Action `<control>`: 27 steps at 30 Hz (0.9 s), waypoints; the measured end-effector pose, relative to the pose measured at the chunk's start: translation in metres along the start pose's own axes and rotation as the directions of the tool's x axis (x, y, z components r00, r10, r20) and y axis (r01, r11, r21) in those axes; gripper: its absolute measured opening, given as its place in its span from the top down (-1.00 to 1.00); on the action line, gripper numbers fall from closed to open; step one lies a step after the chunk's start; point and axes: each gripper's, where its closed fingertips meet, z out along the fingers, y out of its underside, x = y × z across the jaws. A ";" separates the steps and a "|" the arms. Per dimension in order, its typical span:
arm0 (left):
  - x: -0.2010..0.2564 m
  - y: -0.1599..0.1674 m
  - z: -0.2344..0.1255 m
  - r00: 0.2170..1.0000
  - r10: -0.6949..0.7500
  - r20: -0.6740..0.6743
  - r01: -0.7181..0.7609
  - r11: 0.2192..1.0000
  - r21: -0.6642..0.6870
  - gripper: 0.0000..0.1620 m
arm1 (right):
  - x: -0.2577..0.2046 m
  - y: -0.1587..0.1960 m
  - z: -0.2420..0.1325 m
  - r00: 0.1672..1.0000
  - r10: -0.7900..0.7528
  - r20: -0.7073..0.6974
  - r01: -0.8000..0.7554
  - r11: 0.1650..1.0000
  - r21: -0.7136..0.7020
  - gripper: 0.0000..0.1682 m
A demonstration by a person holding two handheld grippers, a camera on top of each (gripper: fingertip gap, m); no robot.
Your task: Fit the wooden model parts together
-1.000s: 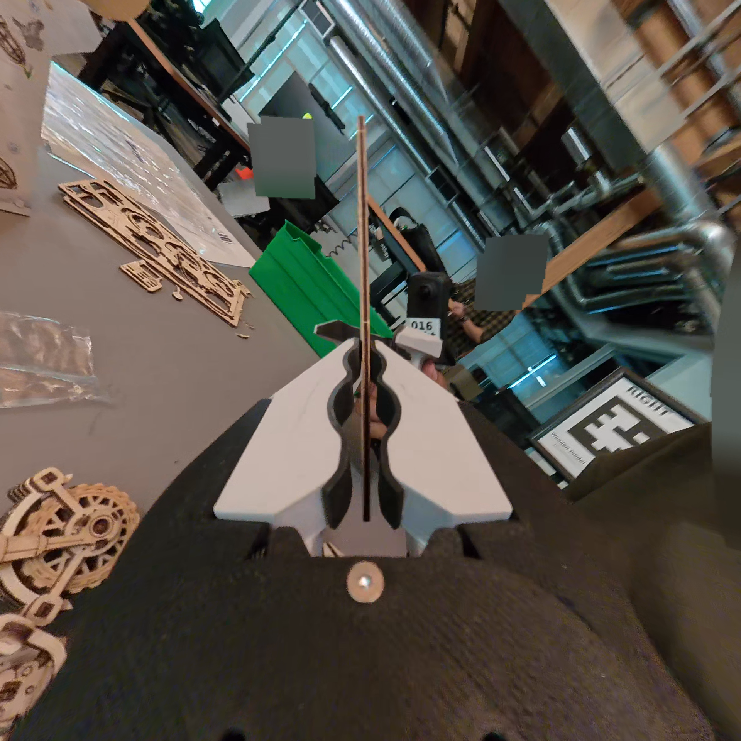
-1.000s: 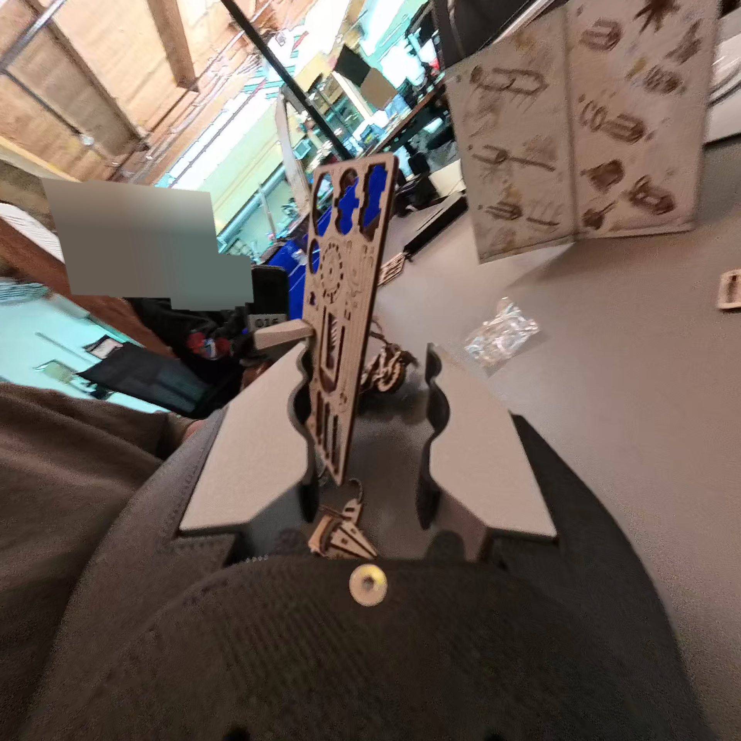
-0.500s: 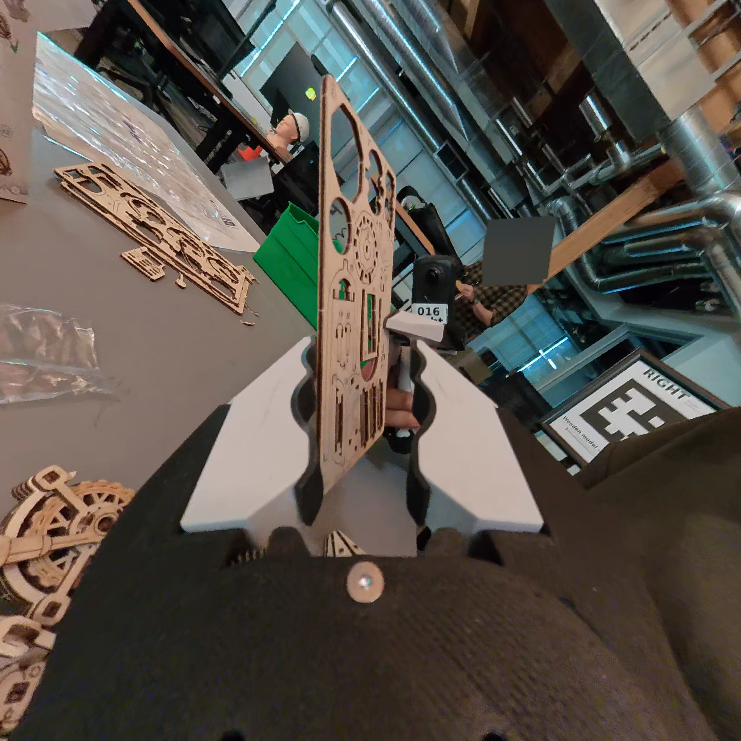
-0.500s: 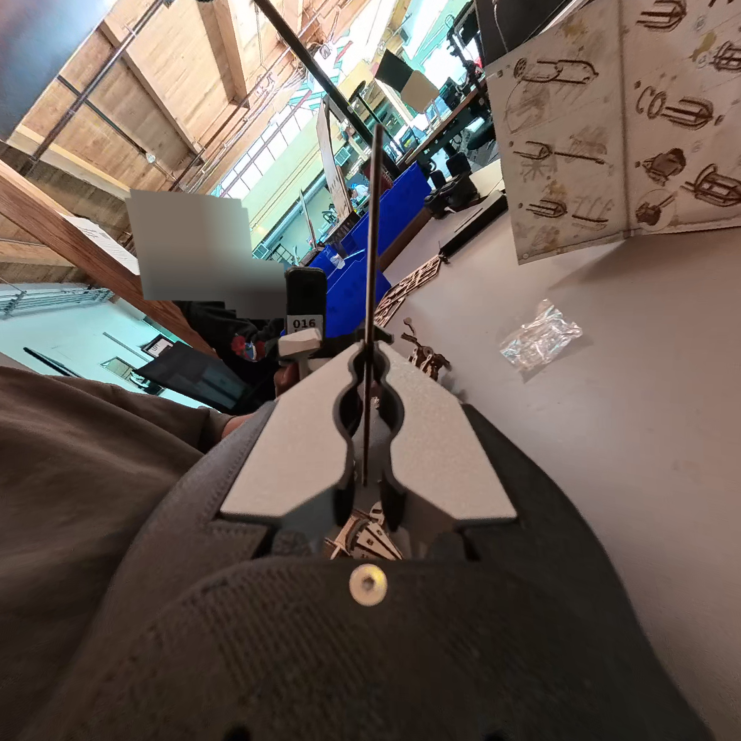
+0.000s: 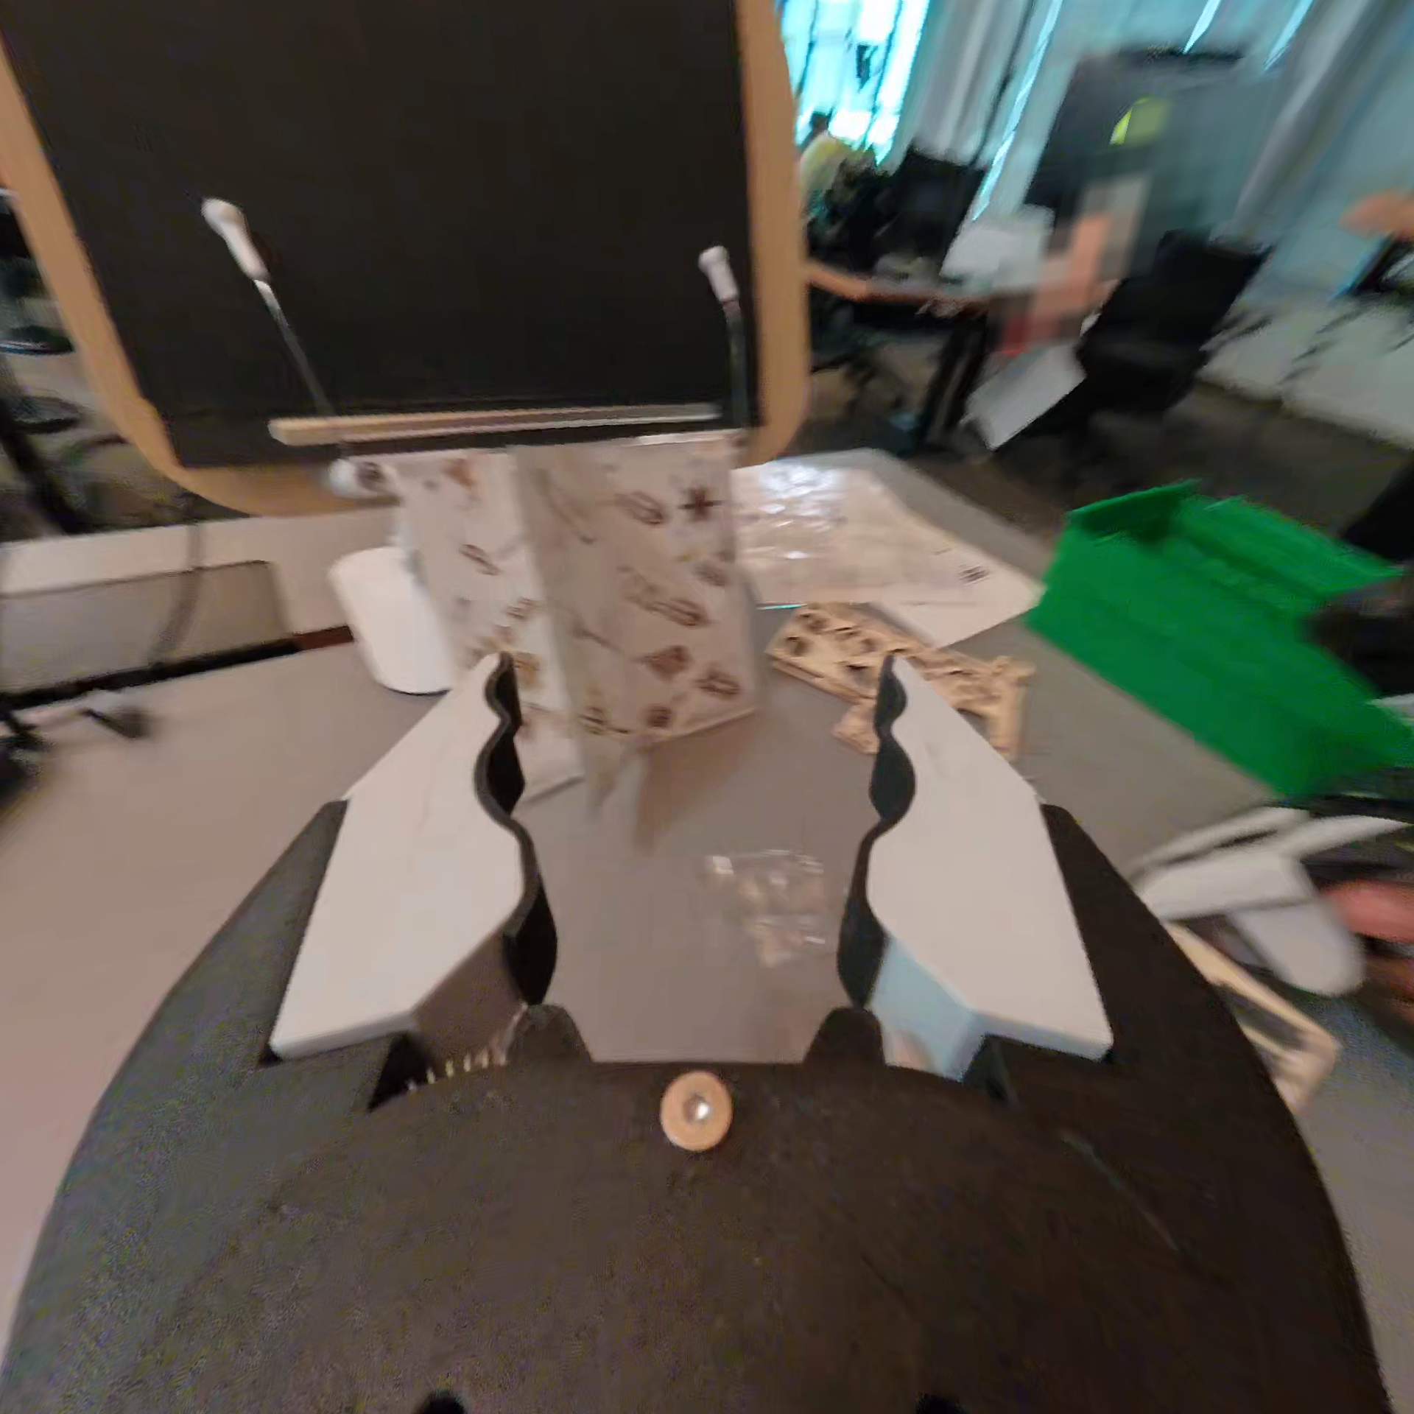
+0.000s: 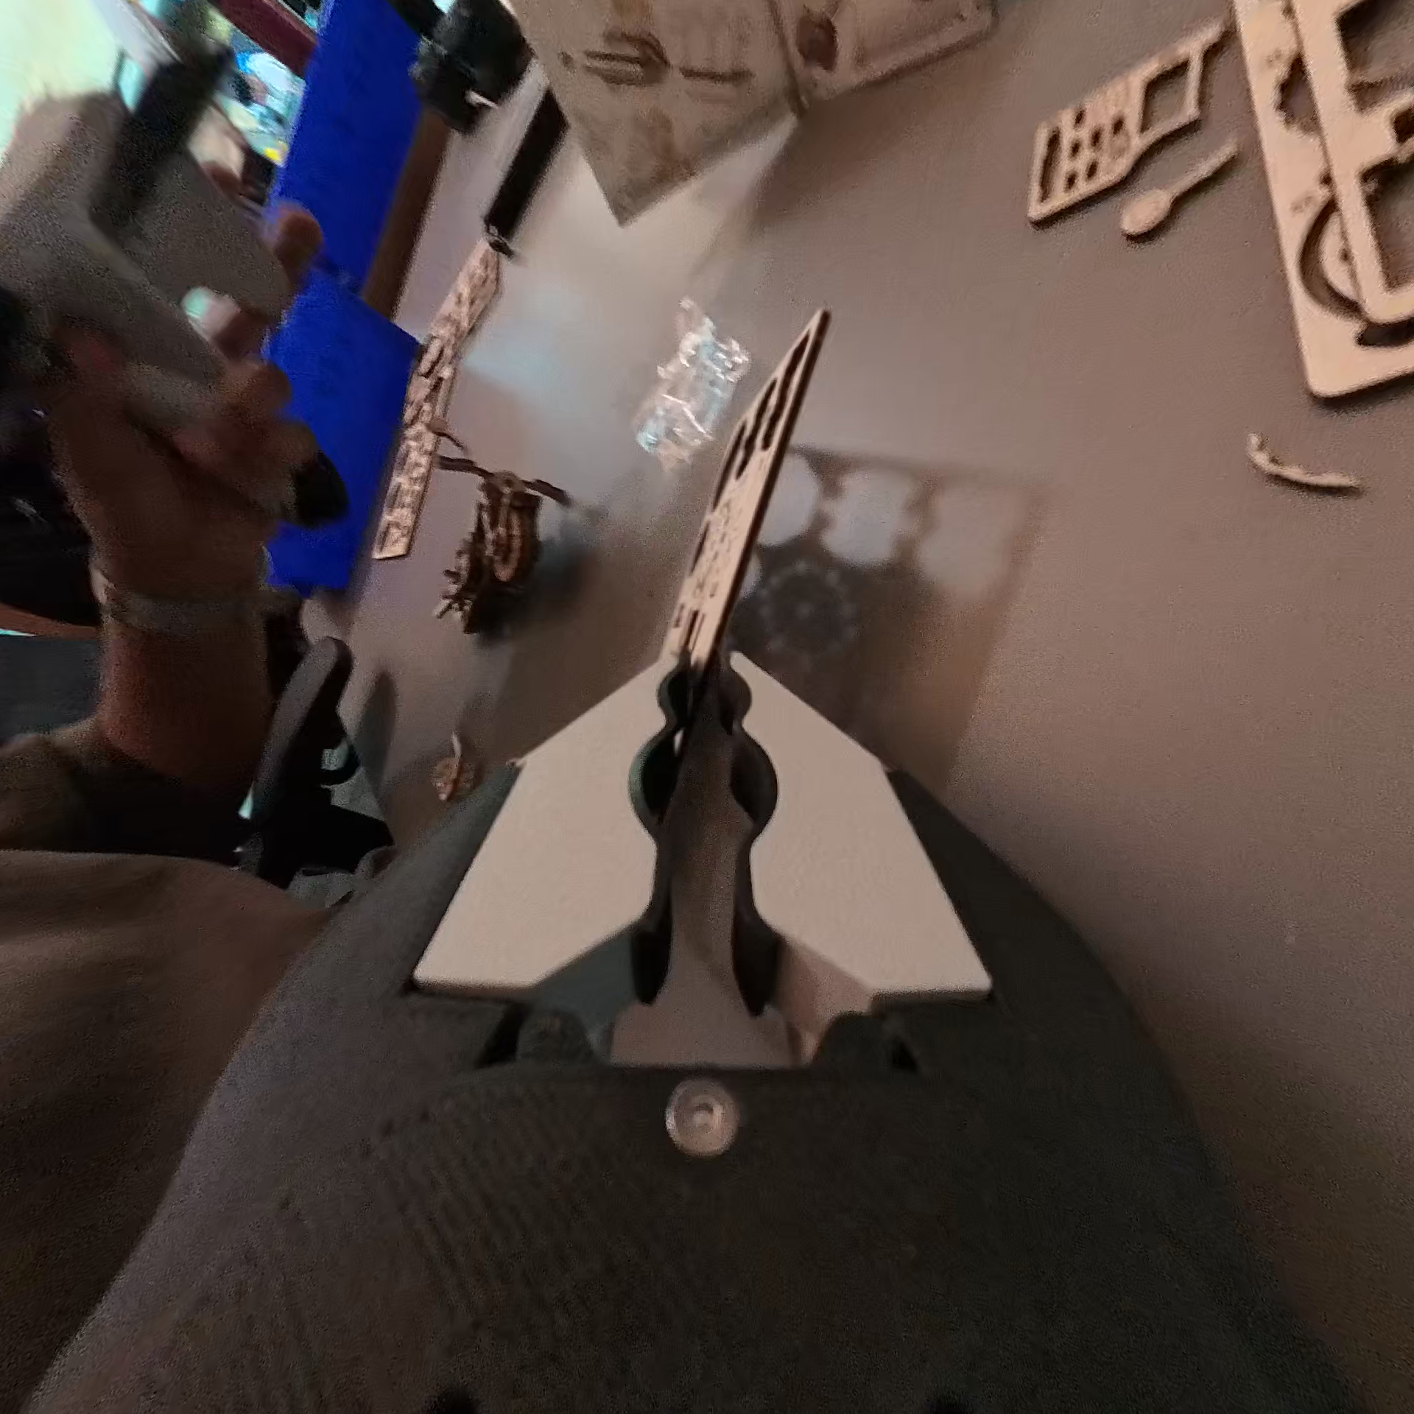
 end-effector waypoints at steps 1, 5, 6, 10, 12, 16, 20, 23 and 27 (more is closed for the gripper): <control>-0.017 -0.001 0.014 0.998 0.043 0.040 -0.041 0.998 -0.039 -0.20 | 0.007 0.002 0.001 0.999 -0.006 -0.040 0.005 1.000 -0.013 0.91; -0.075 0.018 0.076 0.992 0.095 0.083 -0.078 0.979 -0.186 -0.41 | 0.022 -0.006 -0.005 0.981 -0.090 -0.172 0.090 0.996 -0.004 0.49; -0.084 0.029 0.090 0.993 0.088 0.074 -0.068 0.969 -0.239 -0.45 | 0.019 -0.011 -0.007 0.981 -0.096 -0.166 0.101 0.995 0.023 0.44; -0.096 0.060 0.127 1.000 0.003 0.019 0.004 0.932 -0.364 -0.41 | 0.009 -0.025 -0.014 0.985 -0.104 -0.139 0.120 0.986 0.114 0.44; -0.094 0.060 0.135 0.999 -0.032 -0.026 0.021 0.937 -0.348 -0.37 | 0.010 -0.028 -0.016 0.985 -0.103 -0.140 0.121 0.984 0.131 0.46; -0.070 0.047 0.130 0.967 -0.101 -0.232 0.034 0.961 -0.276 0.93 | 0.009 -0.035 -0.020 0.987 -0.099 -0.130 0.121 0.977 0.175 0.52; -0.060 0.021 0.113 0.922 -0.234 -0.308 0.181 0.965 -0.190 1.00 | 0.002 -0.051 -0.023 0.963 -0.193 -0.186 0.233 0.946 0.227 0.55; -0.048 0.005 0.096 0.898 -0.254 -0.360 0.216 0.966 -0.141 1.00 | -0.022 -0.069 -0.019 0.932 -0.303 -0.200 0.351 0.895 0.277 0.53; -0.005 -0.026 0.057 0.820 -0.271 -0.504 0.271 0.960 -0.076 1.00 | -0.071 -0.092 -0.010 0.843 -0.481 -0.238 0.537 0.768 0.350 0.41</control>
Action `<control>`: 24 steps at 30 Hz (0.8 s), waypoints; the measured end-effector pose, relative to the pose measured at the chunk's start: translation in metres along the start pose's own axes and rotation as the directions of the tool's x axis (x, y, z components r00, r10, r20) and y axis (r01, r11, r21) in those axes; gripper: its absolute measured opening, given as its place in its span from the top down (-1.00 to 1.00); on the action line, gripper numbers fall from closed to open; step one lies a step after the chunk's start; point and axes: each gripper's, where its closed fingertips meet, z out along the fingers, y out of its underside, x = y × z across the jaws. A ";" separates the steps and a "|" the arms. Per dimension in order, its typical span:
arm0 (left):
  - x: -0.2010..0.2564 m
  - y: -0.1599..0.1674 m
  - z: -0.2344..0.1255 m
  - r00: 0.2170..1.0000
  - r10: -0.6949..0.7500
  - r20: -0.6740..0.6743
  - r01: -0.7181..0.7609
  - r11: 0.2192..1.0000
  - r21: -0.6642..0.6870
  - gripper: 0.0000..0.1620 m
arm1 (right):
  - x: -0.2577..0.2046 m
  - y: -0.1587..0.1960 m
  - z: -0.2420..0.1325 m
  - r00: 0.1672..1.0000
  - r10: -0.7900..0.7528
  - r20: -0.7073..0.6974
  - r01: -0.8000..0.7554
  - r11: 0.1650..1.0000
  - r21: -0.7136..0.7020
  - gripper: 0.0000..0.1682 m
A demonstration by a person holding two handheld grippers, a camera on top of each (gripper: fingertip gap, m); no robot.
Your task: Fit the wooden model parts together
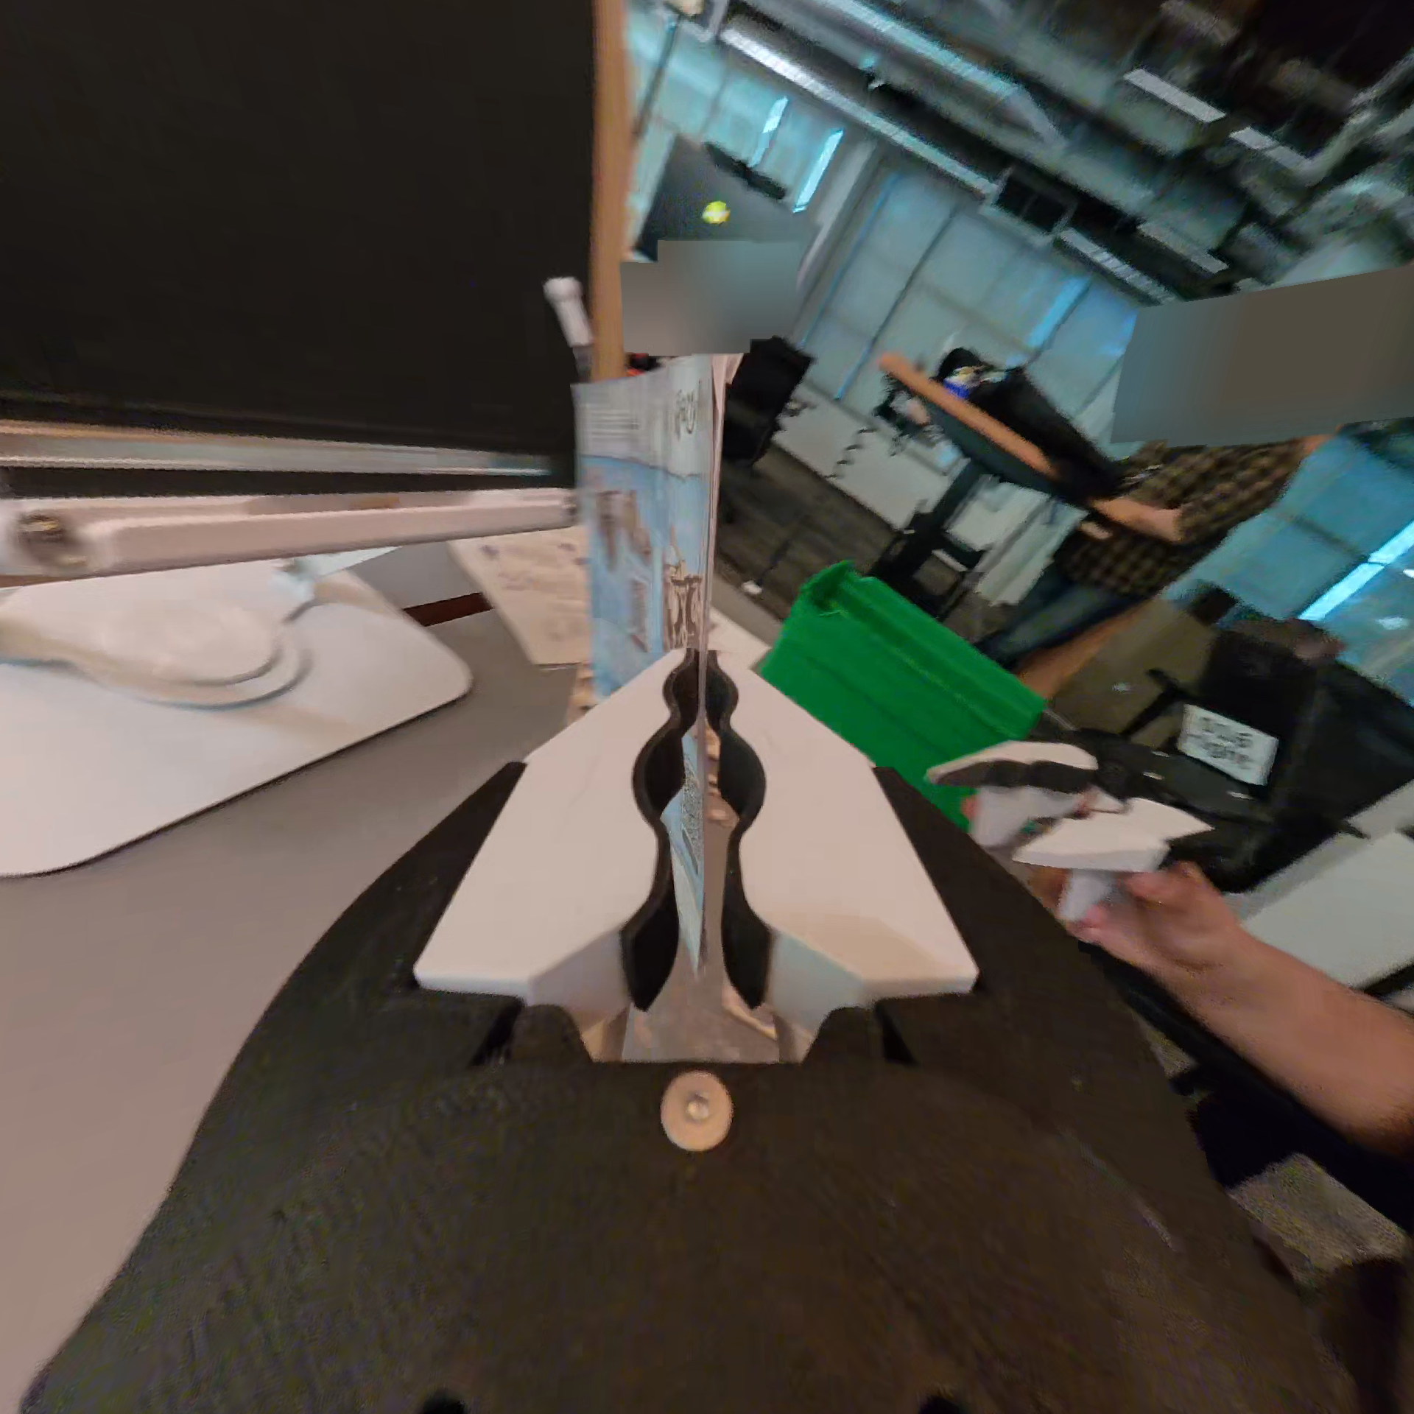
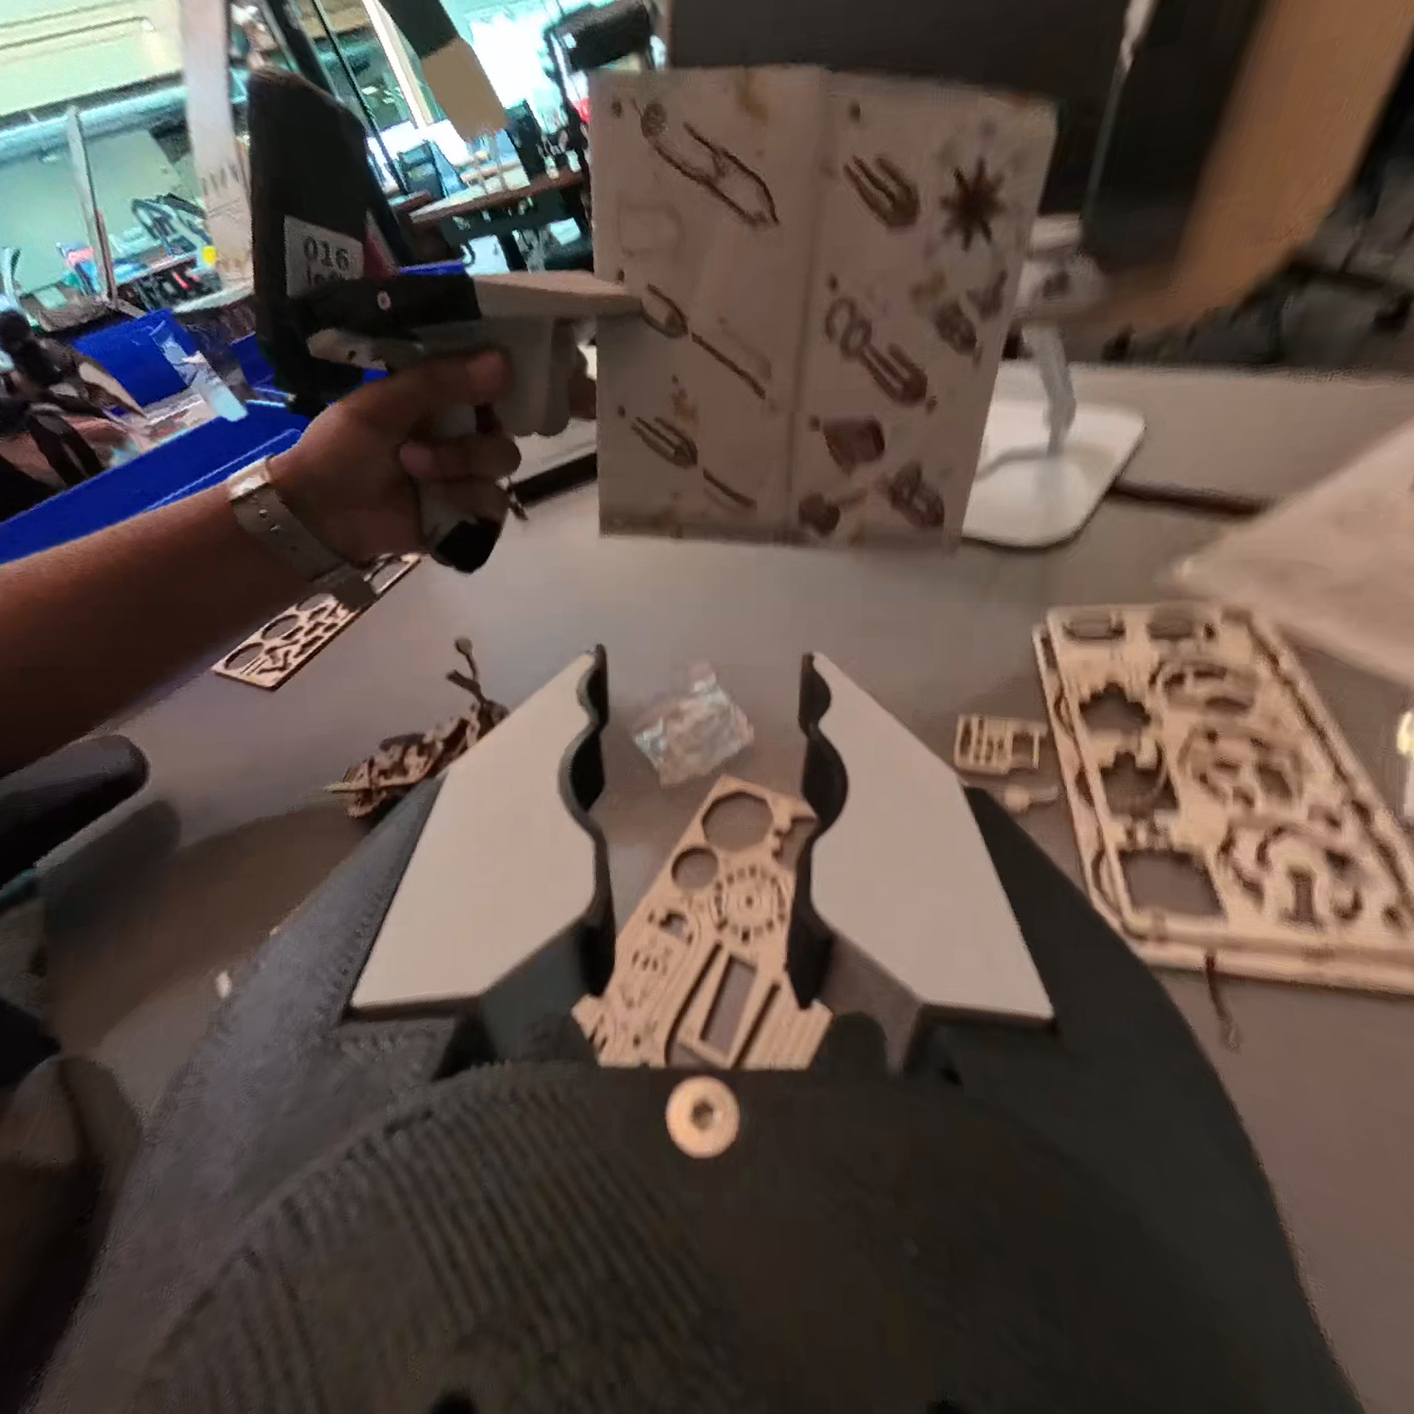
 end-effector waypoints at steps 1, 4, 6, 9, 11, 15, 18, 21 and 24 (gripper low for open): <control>0.021 0.000 -0.002 0.998 -0.001 -0.057 0.001 1.000 0.004 1.00 | -0.006 -0.010 0.003 0.998 -0.057 -0.006 0.057 0.998 0.036 0.37; 0.089 0.010 -0.013 0.966 0.023 -0.259 -0.024 1.000 -0.001 1.00 | -0.020 -0.042 0.002 0.986 -0.163 -0.037 0.167 0.972 0.165 0.30; 0.130 0.020 -0.025 0.915 0.029 -0.403 -0.035 0.999 -0.007 1.00 | -0.031 -0.056 -0.003 0.990 -0.141 0.007 0.135 0.963 0.235 0.25; 0.170 0.030 -0.042 0.844 0.012 -0.536 -0.015 1.000 -0.001 1.00 | -0.057 -0.063 -0.010 0.976 -0.002 0.219 -0.058 0.962 0.265 0.10; 0.179 0.037 -0.045 0.832 0.009 -0.554 -0.017 1.000 -0.010 1.00 | -0.078 -0.064 -0.017 0.916 0.087 0.392 -0.189 0.955 0.231 0.20; 0.176 0.047 -0.047 0.853 0.014 -0.522 -0.027 0.999 -0.018 1.00 | -0.101 -0.061 -0.026 0.837 0.134 0.530 -0.273 0.942 0.193 0.86; 0.164 0.050 -0.044 0.899 0.037 -0.436 -0.038 0.999 0.006 0.97 | -0.104 -0.054 -0.026 0.866 0.077 0.495 -0.196 0.961 0.194 1.00; 0.147 0.045 -0.042 0.953 0.111 -0.281 -0.097 0.993 0.061 0.23 | -0.107 -0.048 -0.029 0.880 0.026 0.475 -0.121 0.978 0.171 1.00; 0.156 0.043 -0.043 0.947 0.104 -0.304 -0.088 0.994 0.066 0.09 | -0.113 -0.045 -0.036 0.860 0.026 0.510 -0.115 0.983 0.144 1.00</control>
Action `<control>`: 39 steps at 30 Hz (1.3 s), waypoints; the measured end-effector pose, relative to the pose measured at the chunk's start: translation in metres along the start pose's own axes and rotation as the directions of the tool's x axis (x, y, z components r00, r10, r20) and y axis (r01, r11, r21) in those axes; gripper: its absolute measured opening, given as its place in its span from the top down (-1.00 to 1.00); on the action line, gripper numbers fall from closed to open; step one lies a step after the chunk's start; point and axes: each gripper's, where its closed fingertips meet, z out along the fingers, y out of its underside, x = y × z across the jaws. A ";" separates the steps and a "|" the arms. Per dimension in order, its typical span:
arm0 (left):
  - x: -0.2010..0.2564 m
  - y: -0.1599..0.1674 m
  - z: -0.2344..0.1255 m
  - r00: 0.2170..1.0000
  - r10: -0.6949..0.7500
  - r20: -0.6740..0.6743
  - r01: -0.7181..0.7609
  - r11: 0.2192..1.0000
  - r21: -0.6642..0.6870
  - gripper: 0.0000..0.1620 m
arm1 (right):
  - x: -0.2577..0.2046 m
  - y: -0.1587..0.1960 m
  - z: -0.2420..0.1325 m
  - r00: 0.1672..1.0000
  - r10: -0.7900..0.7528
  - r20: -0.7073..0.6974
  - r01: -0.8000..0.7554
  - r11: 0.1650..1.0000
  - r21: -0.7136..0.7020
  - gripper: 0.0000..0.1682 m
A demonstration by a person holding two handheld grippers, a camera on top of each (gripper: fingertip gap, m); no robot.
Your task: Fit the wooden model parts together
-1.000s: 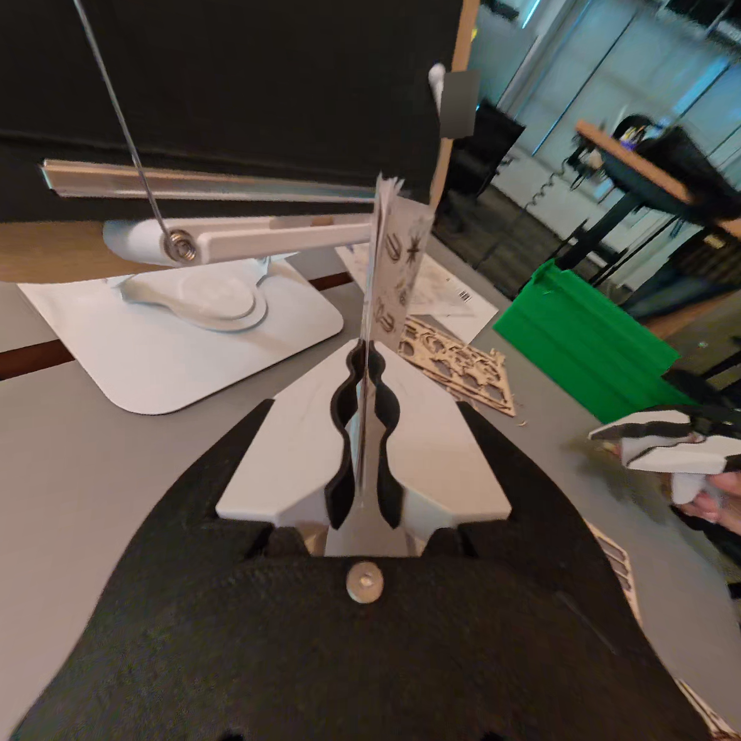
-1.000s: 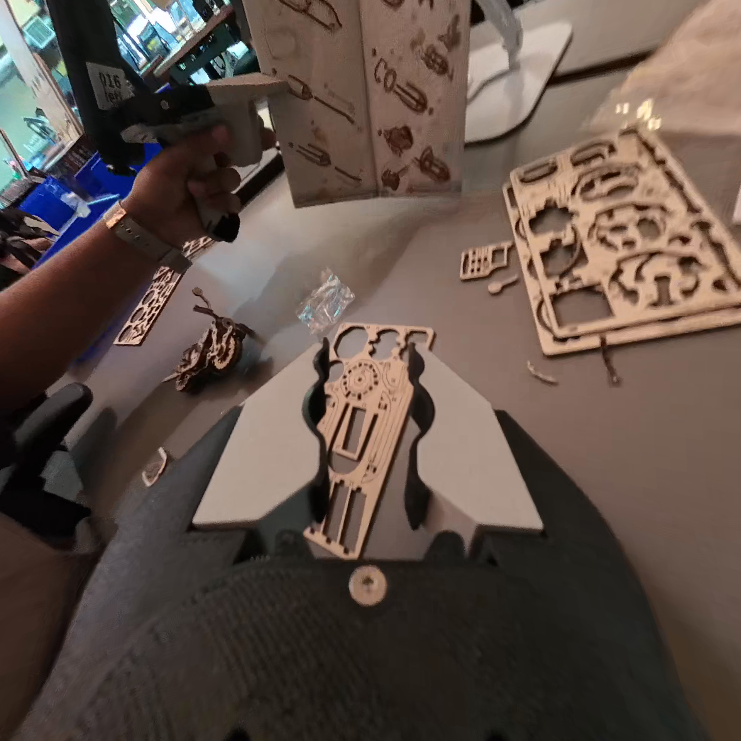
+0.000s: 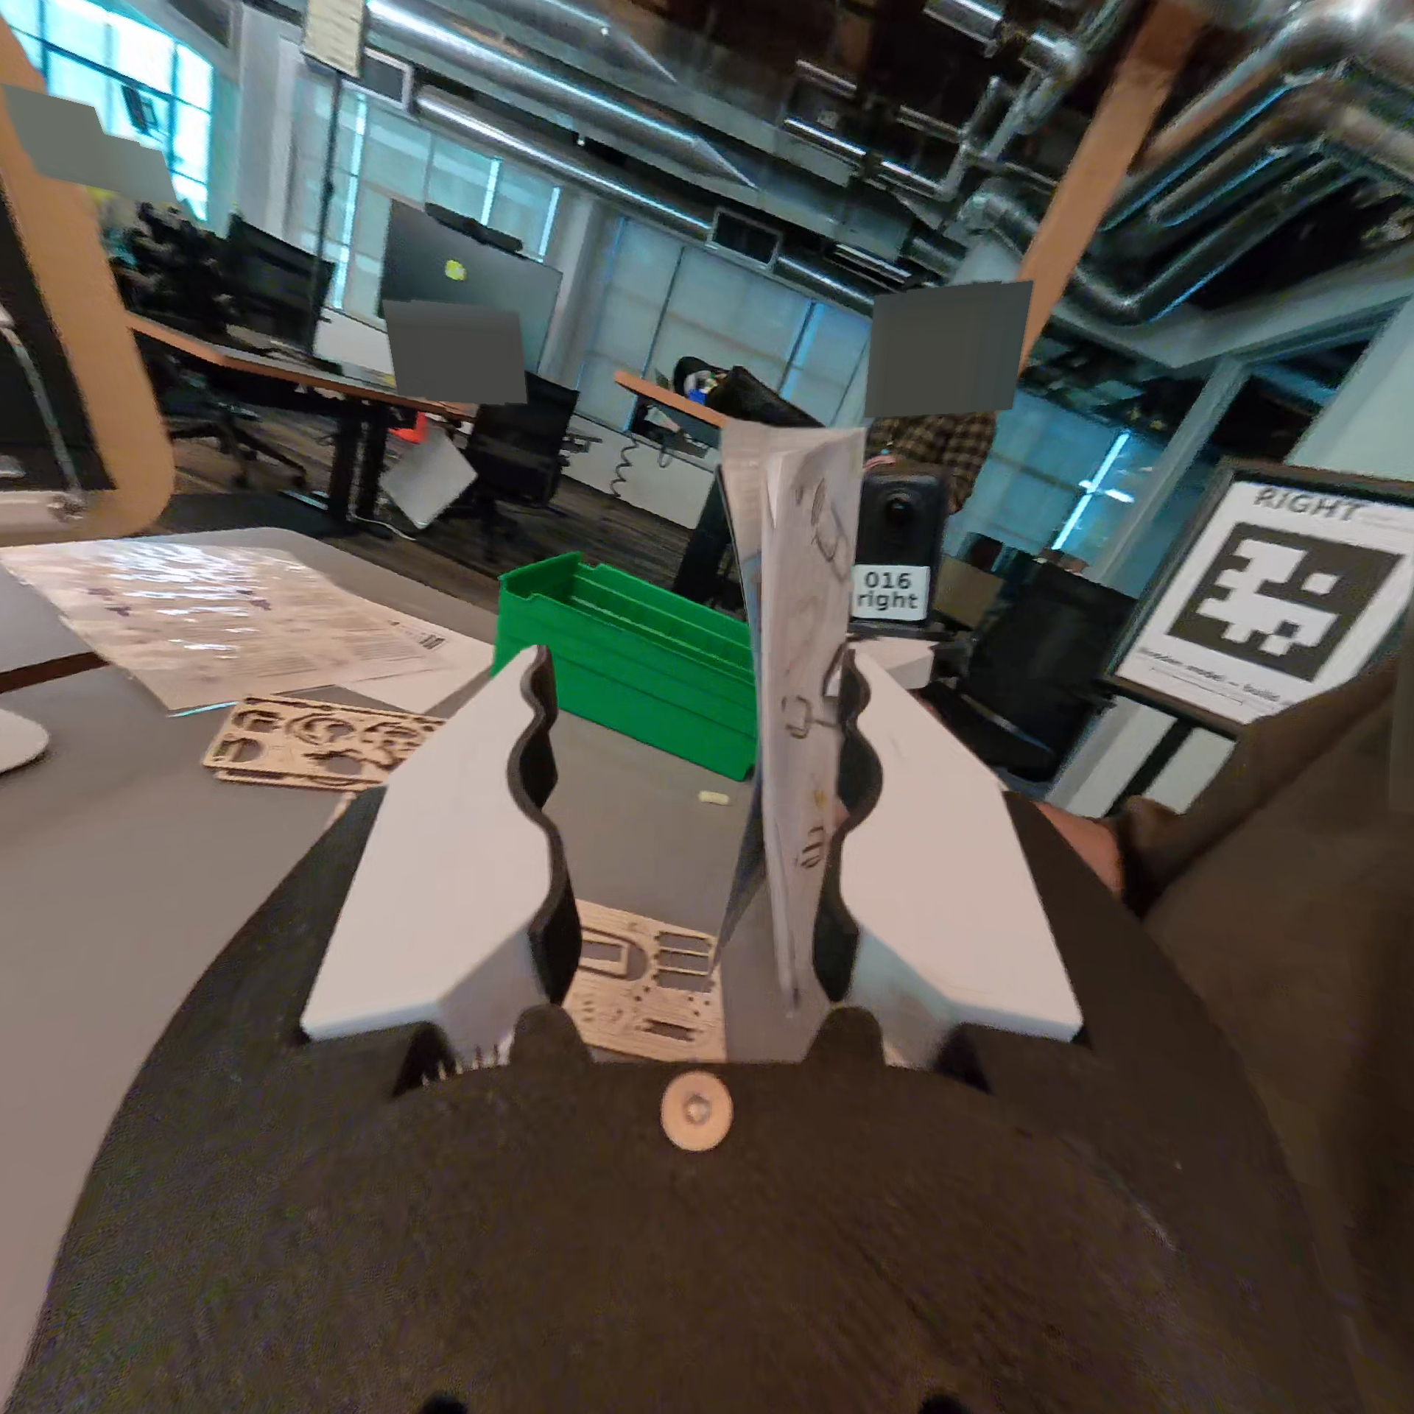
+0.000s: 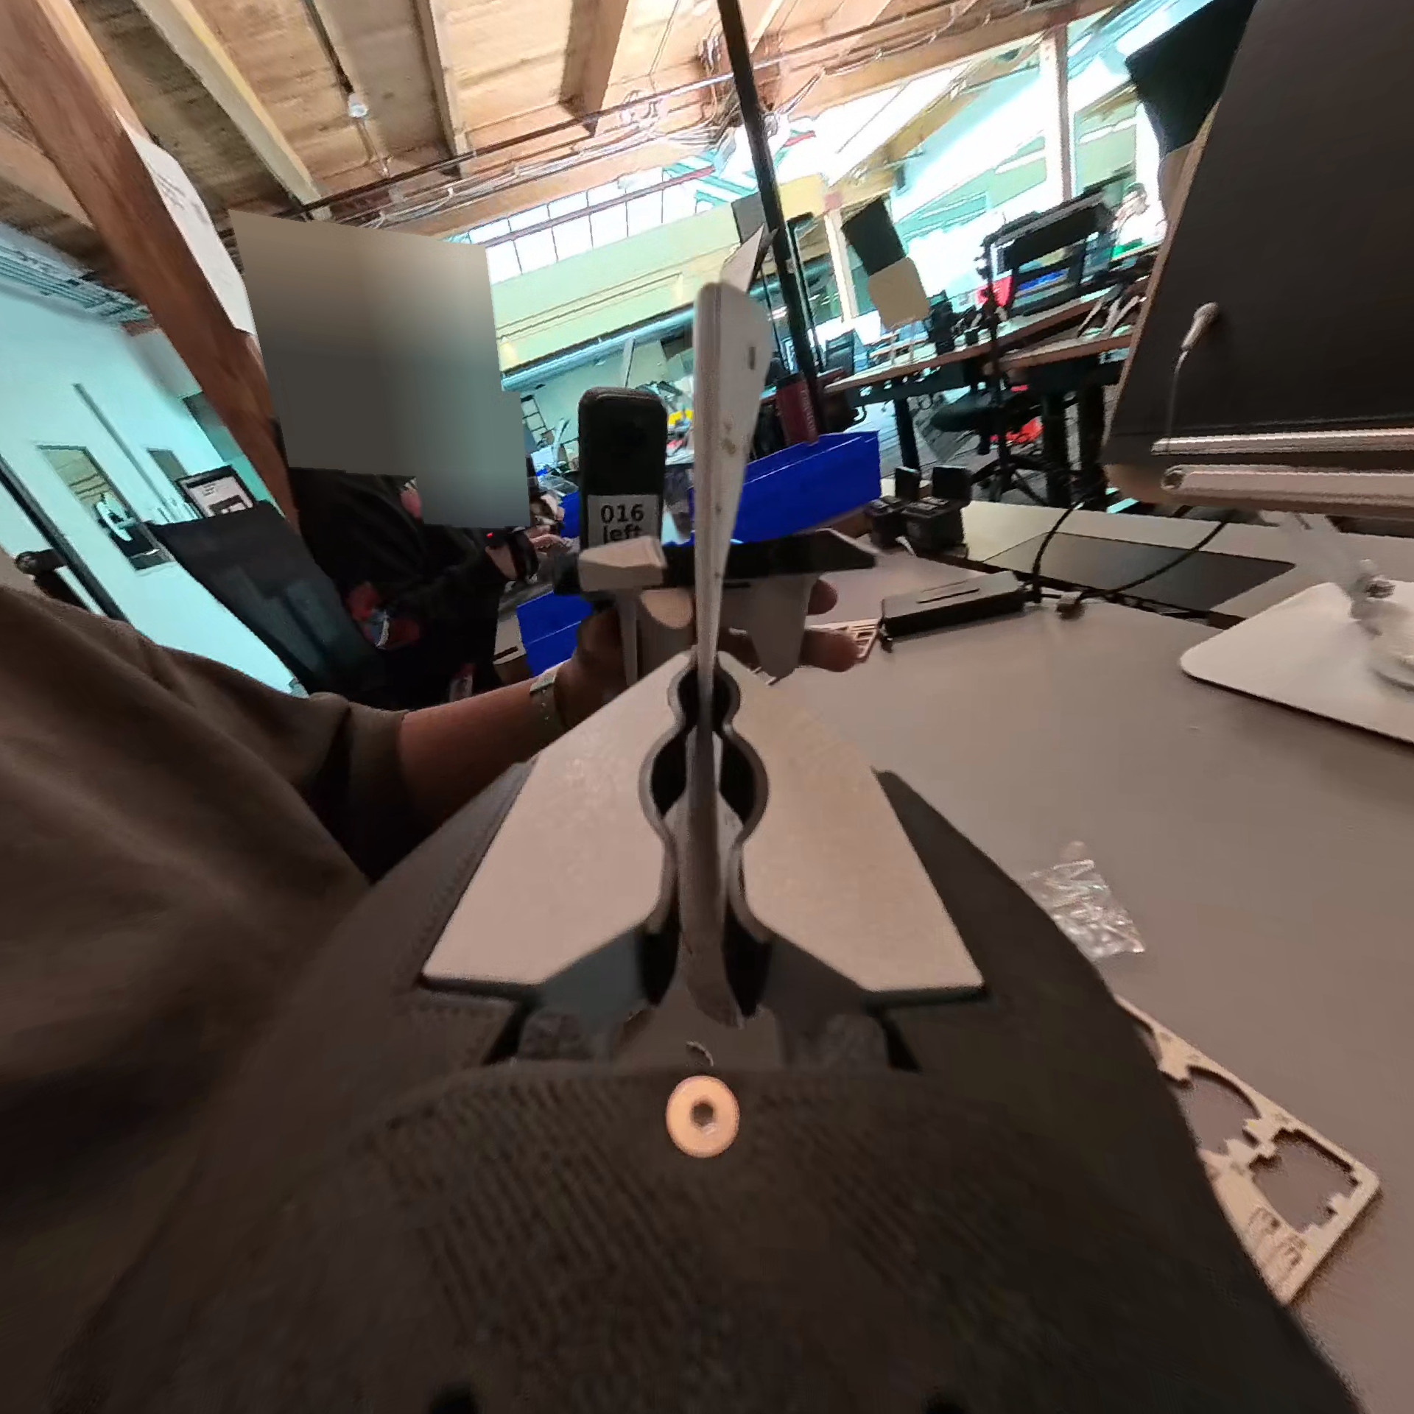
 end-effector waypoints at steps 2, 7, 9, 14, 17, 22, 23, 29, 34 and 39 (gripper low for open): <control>0.009 0.000 0.005 0.999 -0.035 -0.037 0.035 0.999 0.016 0.20 | -0.002 0.002 0.000 1.000 0.012 0.015 -0.012 1.000 -0.004 1.00; 0.031 -0.001 0.009 0.976 -0.124 -0.177 0.136 0.989 0.057 1.00 | -0.002 0.003 -0.003 0.996 0.071 0.056 -0.072 0.997 0.014 1.00; 0.033 0.004 0.010 0.969 -0.153 -0.196 0.162 0.986 0.031 1.00 | 0.000 -0.012 -0.011 0.994 0.088 0.062 -0.093 0.992 0.090 0.76; 0.038 0.020 0.013 0.959 -0.180 -0.221 0.177 0.984 -0.033 1.00 | 0.006 -0.033 -0.030 0.993 0.105 0.046 -0.111 0.977 0.184 0.72; 0.040 0.027 0.017 0.960 -0.174 -0.220 0.162 0.984 -0.068 1.00 | 0.007 -0.036 -0.033 0.994 0.102 0.036 -0.107 0.973 0.204 0.78; 0.038 0.033 0.019 0.965 -0.170 -0.198 0.156 0.984 -0.085 1.00 | 0.008 -0.034 -0.034 0.994 0.106 0.035 -0.111 0.975 0.193 1.00; 0.037 0.035 0.019 0.965 -0.173 -0.197 0.159 0.983 -0.087 1.00 | 0.008 -0.034 -0.034 0.994 0.107 0.037 -0.112 0.977 0.179 1.00; 0.037 0.032 0.020 0.961 -0.186 -0.205 0.176 0.982 -0.063 1.00 | 0.008 -0.036 -0.035 0.995 0.098 0.033 -0.103 0.970 0.219 1.00; 0.040 0.025 0.019 0.955 -0.201 -0.217 0.199 0.979 -0.033 1.00 | 0.010 -0.025 -0.032 0.991 0.120 0.059 -0.129 0.976 0.175 0.90; 0.039 0.027 0.019 0.955 -0.209 -0.210 0.206 0.978 -0.035 1.00 | 0.007 -0.024 -0.032 0.980 0.164 0.117 -0.181 0.971 0.159 1.00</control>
